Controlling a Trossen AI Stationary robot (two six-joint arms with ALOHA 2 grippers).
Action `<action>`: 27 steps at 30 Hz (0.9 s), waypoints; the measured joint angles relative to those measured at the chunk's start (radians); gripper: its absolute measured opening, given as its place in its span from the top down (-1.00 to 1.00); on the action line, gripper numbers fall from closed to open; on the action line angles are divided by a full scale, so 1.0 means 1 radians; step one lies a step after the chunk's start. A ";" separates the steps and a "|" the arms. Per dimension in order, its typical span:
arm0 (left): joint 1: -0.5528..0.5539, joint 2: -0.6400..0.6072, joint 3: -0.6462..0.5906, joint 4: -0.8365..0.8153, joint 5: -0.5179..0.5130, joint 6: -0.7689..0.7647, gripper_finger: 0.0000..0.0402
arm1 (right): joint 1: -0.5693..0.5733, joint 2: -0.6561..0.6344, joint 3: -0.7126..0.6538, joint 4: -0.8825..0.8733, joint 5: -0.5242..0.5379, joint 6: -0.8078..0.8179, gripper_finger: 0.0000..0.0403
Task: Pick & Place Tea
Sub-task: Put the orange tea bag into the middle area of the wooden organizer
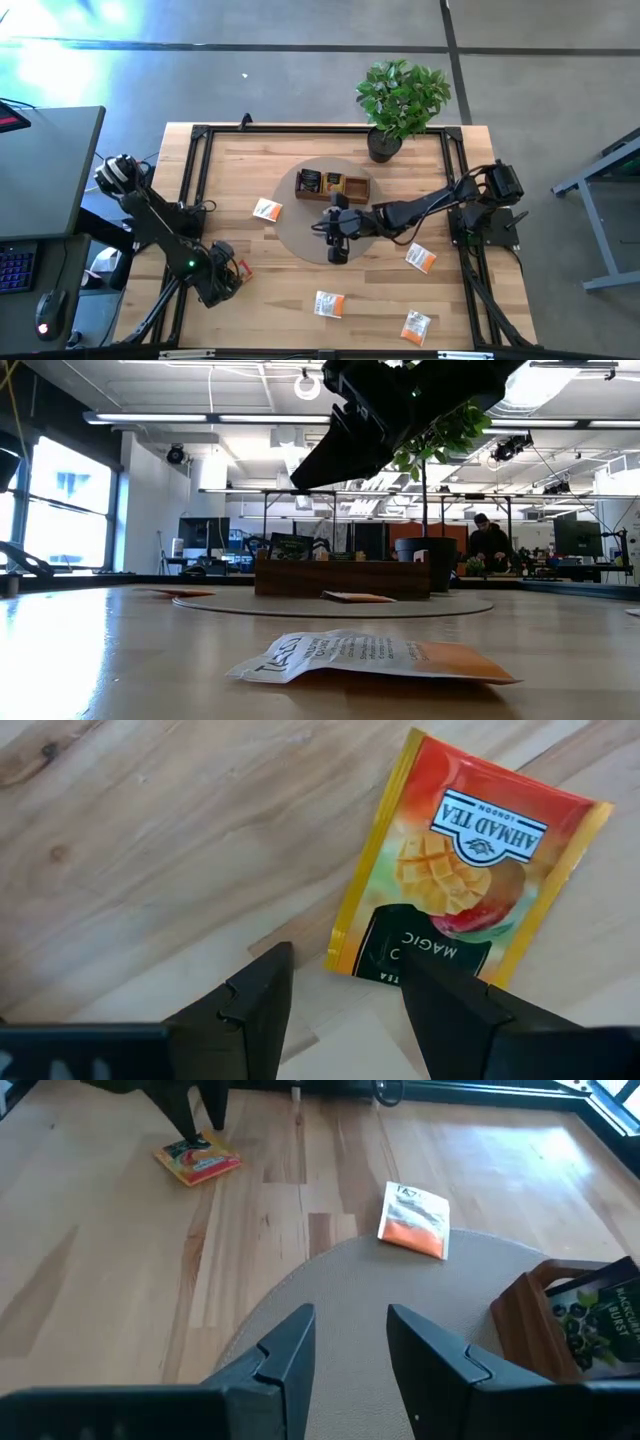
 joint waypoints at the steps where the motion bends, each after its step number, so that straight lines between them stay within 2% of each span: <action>1: 0.000 0.003 0.001 0.000 0.000 0.000 0.10 | -0.002 0.000 0.000 0.002 0.000 -0.001 0.39; 9: 0.001 0.022 0.003 -0.006 0.017 0.001 0.15 | -0.022 0.000 0.000 0.018 0.003 -0.010 0.39; 13: 0.001 0.023 0.002 -0.016 0.026 0.002 0.35 | -0.030 0.000 0.000 0.018 0.003 -0.010 0.39; 21: 0.001 0.025 0.011 -0.021 0.000 0.068 0.95 | -0.032 0.000 0.000 0.025 0.003 -0.010 0.39; 27: 0.003 0.028 0.066 -0.065 -0.113 0.096 0.96 | -0.033 0.000 0.000 0.051 0.003 -0.010 0.39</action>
